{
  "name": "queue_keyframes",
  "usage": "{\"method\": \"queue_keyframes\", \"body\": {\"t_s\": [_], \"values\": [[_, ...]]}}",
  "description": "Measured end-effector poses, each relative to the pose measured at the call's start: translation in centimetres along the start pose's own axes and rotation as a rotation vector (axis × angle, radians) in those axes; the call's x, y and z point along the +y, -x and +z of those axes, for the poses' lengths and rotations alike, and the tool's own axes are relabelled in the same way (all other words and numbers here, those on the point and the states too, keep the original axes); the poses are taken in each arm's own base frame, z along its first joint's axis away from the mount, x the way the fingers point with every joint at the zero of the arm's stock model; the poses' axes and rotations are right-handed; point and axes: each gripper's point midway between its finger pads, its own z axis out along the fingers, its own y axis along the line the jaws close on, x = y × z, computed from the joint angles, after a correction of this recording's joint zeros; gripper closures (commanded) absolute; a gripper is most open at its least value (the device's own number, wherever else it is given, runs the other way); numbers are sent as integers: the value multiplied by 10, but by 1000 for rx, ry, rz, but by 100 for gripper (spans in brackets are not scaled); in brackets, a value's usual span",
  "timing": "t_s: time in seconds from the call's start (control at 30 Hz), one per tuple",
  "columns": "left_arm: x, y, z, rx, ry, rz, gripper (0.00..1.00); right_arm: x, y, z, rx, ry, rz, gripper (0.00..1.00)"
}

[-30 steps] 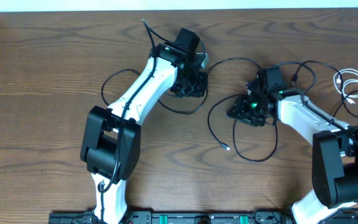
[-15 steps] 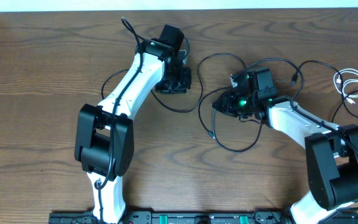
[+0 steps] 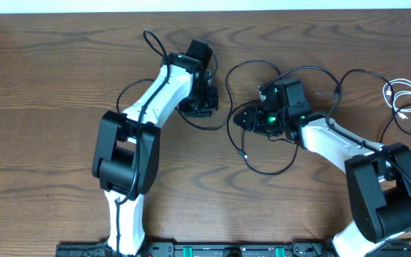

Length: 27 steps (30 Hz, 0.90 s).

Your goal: Untangle cables

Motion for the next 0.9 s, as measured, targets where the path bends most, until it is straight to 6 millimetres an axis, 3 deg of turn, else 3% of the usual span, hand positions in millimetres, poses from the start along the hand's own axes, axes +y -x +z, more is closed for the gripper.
{"method": "queue_keyframes", "body": {"t_s": [0.3,0.47,0.6,0.77,0.83,0.9], "values": [[1,-13,37,121,-38,-33,93,1,6,17,-28,19,-23,39],[-9,-19,40,155,-100,-40,93,8,9,25,-53,44,-52,39],[-17,-22,40,182,-154,-41,92,9,7,31,-59,27,-44,52],[-24,-25,39,200,-195,-43,92,2,8,36,-84,-24,-30,80],[-25,-26,39,202,-202,-44,93,1,8,37,-90,-36,-27,97],[-26,-26,39,203,-205,-42,93,0,10,37,-102,-42,-27,99]]}}
